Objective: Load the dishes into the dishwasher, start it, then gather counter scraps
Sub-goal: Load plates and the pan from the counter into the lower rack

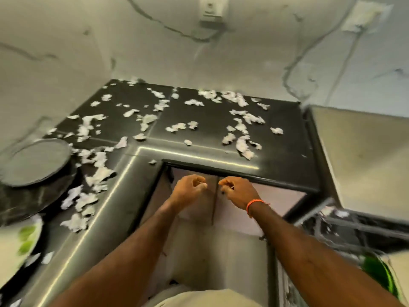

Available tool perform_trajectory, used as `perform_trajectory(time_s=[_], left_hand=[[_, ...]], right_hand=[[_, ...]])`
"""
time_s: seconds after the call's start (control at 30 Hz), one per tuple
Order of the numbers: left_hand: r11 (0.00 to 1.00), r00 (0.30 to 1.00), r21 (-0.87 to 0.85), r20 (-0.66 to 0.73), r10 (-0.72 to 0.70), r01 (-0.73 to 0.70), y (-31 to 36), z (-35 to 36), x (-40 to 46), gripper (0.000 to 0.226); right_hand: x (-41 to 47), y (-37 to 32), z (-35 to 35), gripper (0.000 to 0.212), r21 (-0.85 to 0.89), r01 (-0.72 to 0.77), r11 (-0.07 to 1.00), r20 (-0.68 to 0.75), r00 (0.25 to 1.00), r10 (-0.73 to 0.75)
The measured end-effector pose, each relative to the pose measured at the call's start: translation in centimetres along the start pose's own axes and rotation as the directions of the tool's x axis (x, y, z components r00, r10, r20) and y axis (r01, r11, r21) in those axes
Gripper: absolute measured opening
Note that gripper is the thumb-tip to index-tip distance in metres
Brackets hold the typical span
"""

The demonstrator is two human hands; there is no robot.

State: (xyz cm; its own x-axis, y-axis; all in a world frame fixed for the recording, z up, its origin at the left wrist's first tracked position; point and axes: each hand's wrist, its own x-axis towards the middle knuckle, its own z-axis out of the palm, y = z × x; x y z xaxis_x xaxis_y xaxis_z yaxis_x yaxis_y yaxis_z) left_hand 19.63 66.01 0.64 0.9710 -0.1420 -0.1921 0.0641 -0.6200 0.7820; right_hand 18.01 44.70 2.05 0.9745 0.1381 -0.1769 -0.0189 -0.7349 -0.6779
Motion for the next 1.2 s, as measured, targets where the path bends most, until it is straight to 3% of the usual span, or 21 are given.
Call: perform_trajectory(time_s=[0.2,0.47,0.8,0.97,1.07,1.2], left_hand=[[0.994,0.967,-0.069,-0.234,-0.100,0.086,-6.1,-9.9,-0.5,0.027],[0.962,0.810,-0.198,-0.523,-0.266,0.188,-13.5,-19.8,-1.5,0.018],[0.874,0.475,-0.404,-0.733,-0.487,0.272,-19.7,-28.5,-4.2,0.019],[0.809,0.250,-0.475,-0.785,-0.567,0.346,-22.6,-31.9,-4.2,0.016],[0.743,0.133,-0.533,-0.770,-0.624,0.404,-24.4,-34.2,-3.6,0.020],[0.620,0.067,-0.693,-0.645,-0.761,0.369,-26.4,-36.5,-3.0,0.039]], right_hand=[[7.3,-9.3,6.4,0.018,0.003,0.162,0.987,0.128,0.979,-0.161],[14.1,-19.3,14.5,0.020,0.002,0.317,0.948,0.229,0.923,-0.309],[20.7,-31.4,21.0,0.025,-0.097,0.453,0.886,0.303,0.862,-0.408],[24.9,-36.2,24.6,0.032,-0.150,0.523,0.839,0.371,0.816,-0.443],[28.1,-39.4,27.2,0.040,-0.156,0.573,0.805,0.462,0.762,-0.453],[31.0,-41.5,30.6,0.054,-0.144,0.569,0.810,0.522,0.739,-0.426]])
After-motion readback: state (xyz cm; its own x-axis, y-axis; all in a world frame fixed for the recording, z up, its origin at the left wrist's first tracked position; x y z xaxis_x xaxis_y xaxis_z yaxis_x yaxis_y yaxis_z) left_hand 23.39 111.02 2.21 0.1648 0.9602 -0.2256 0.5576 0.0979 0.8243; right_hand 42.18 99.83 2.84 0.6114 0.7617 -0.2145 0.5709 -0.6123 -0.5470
